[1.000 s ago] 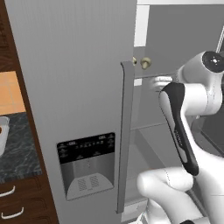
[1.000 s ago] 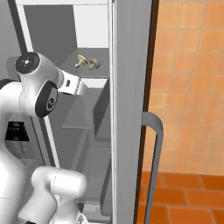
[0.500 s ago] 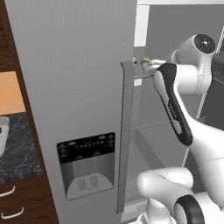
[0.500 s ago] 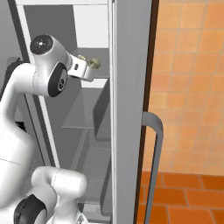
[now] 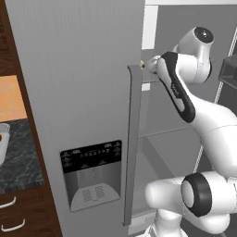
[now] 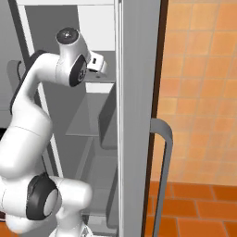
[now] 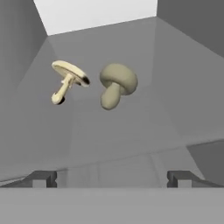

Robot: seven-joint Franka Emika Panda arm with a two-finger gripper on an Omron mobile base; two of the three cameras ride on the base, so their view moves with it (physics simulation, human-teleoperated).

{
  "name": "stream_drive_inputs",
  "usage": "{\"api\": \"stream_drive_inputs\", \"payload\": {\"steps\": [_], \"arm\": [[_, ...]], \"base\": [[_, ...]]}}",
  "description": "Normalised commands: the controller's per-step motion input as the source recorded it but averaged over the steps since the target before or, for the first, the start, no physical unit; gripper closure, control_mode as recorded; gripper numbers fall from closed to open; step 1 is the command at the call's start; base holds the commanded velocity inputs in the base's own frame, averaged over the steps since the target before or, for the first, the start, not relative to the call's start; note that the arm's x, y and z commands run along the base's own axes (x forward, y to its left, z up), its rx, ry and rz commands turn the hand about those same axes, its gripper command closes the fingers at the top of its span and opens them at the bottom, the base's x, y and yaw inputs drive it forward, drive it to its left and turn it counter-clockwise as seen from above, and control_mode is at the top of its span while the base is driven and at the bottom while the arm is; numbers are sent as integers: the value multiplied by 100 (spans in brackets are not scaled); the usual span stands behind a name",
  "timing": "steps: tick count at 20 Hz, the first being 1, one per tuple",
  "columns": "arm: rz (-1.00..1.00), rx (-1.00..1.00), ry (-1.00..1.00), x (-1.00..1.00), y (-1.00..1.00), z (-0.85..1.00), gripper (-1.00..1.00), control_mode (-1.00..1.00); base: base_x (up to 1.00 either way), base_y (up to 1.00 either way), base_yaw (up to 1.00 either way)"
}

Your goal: Place one mushroom and one chicken drumstick in each tupperware on the nearby counter, to pack two identical lunches.

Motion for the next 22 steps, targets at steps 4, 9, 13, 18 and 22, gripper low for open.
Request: {"api": "stream_drive_inputs", "payload": {"steps": [4,9,13,18,22], "arm": [[10,0,4,76,-7,-3,-100,-100],[4,0,5,71,-3,-20,-100,-100],[0,0,5,75,0,-22,-100,-100],[0,0,2,68,0,-15,-100,-100],[0,-4,0,14,0,-36,100,-100]], "base": [[0,0,0],[0,0,0],[0,0,0],[0,0,0],[0,0,0]]}}
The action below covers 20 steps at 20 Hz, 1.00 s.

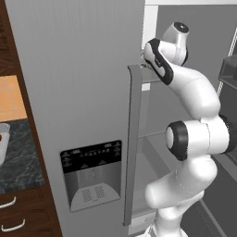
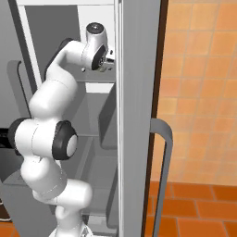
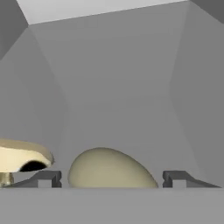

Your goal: Place one mushroom and one chicken drumstick in each tupperware on the nearby counter, to pack two identical lunches.

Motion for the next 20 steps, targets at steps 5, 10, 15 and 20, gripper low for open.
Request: {"api": "stream_drive_inputs", "payload": {"steps": [5,10,15,20], "arm": [[0,-8,0,-1,0,-53,100,-100],[0,-4,-6,-21,0,-21,100,-100],[-1,0,-4,-98,-14,-3,100,-100],[0,0,0,-100,-2,0,100,-100]], "base": [[0,0,0],[0,0,0],[0,0,0],[0,0,0]]}}
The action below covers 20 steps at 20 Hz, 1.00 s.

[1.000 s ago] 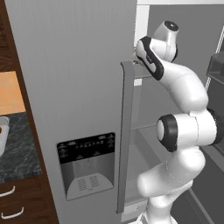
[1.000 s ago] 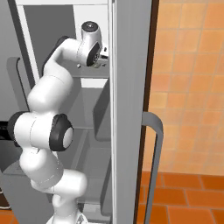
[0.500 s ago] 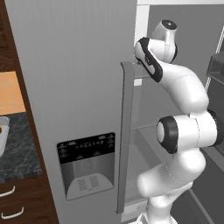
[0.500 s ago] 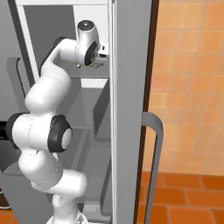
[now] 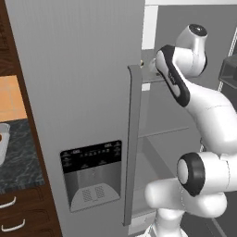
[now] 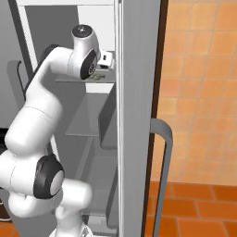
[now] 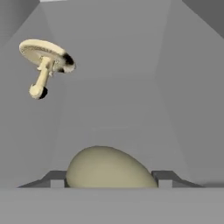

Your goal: Place one mushroom and one chicken drumstick in each tupperware on the nearby counter, to pack two identical lunches.

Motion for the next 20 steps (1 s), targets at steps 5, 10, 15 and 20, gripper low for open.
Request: {"api": "stream_drive_inputs", "payload": {"steps": [5,10,15,20], "arm": [[0,-4,-2,-100,0,-31,100,-100],[0,-7,-10,-100,0,-51,100,-100],[0,-6,-12,-80,0,-31,100,100],[0,0,0,0,0,0,100,100]], "base": [[0,0,0],[0,0,0],[-20,0,0],[-100,26,1]]}}
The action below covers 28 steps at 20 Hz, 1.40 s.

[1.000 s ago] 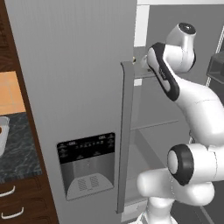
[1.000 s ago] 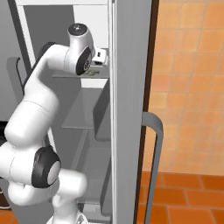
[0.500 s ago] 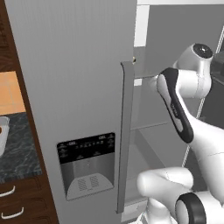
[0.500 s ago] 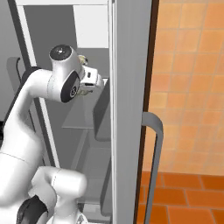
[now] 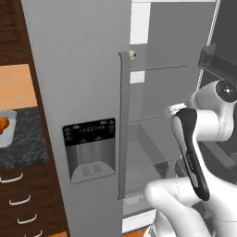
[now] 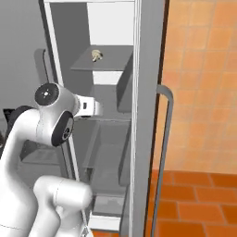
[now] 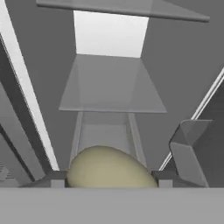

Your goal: Place one mushroom and one chicken drumstick in each tupperware on the nearby counter, to pack two identical lunches.

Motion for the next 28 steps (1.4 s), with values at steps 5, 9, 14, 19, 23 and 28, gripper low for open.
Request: {"api": "stream_drive_inputs", "payload": {"steps": [5,9,14,19,23,28], "arm": [[0,0,0,0,0,0,100,100],[0,0,0,0,0,0,100,100],[0,0,0,0,0,0,100,100],[0,0,0,0,0,0,100,100],[0,0,0,0,0,0,100,100],[0,0,0,0,0,0,100,100]], "base": [[-80,95,9],[-13,100,5],[1,100,1],[22,100,0],[51,100,0],[78,92,0]]}}
